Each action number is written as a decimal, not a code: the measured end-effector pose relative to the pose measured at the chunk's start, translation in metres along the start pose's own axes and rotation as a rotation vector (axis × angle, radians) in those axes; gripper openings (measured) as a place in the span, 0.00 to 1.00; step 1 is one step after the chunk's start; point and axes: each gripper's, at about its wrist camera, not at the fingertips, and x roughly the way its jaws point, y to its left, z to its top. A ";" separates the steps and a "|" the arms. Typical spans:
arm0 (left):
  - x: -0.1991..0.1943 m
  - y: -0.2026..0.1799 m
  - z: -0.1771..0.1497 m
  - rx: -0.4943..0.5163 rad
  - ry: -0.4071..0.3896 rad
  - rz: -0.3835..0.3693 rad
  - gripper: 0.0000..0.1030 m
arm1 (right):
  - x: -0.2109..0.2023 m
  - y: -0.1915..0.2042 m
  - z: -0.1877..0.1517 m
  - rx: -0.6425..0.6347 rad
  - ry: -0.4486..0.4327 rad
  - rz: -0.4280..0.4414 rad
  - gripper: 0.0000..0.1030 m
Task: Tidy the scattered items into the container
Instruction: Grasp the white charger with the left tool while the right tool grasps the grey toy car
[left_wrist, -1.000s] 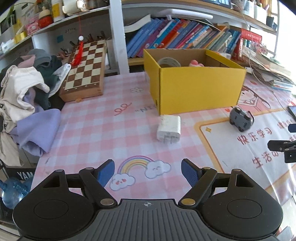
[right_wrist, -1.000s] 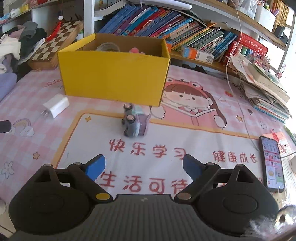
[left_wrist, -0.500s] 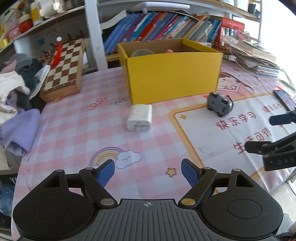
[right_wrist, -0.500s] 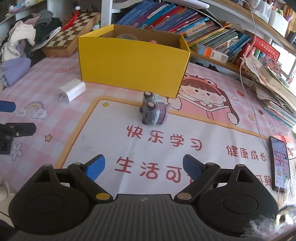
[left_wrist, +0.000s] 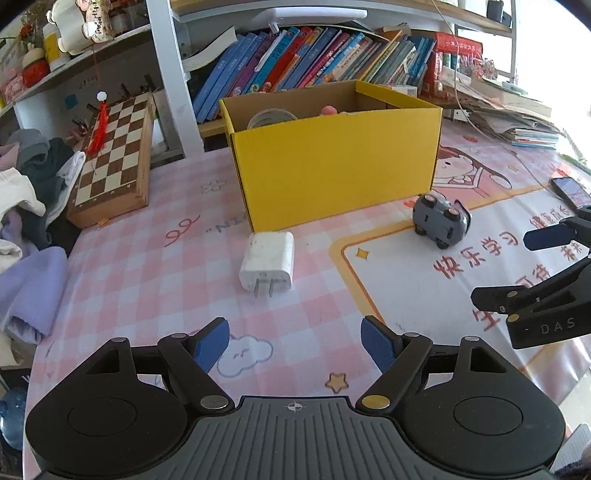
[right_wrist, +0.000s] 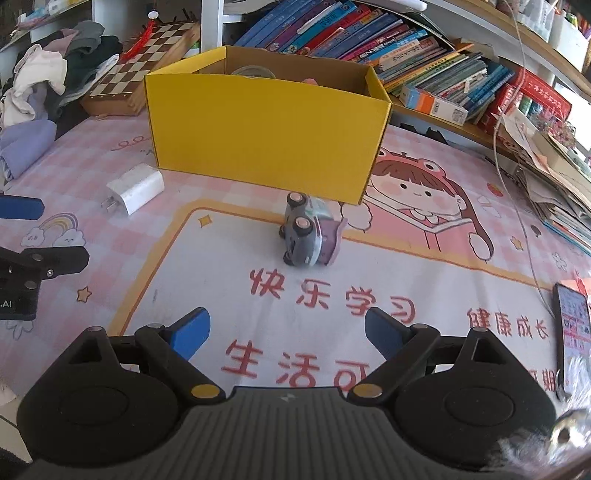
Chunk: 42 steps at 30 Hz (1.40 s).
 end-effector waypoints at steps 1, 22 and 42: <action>0.003 0.000 0.002 -0.003 0.000 0.004 0.78 | 0.003 -0.001 0.002 -0.002 -0.001 0.001 0.88; 0.065 0.011 0.042 -0.061 0.048 0.097 0.64 | 0.053 -0.027 0.043 -0.028 0.021 0.041 0.77; 0.085 0.016 0.046 -0.151 0.103 0.063 0.44 | 0.079 -0.045 0.055 0.003 0.049 0.096 0.59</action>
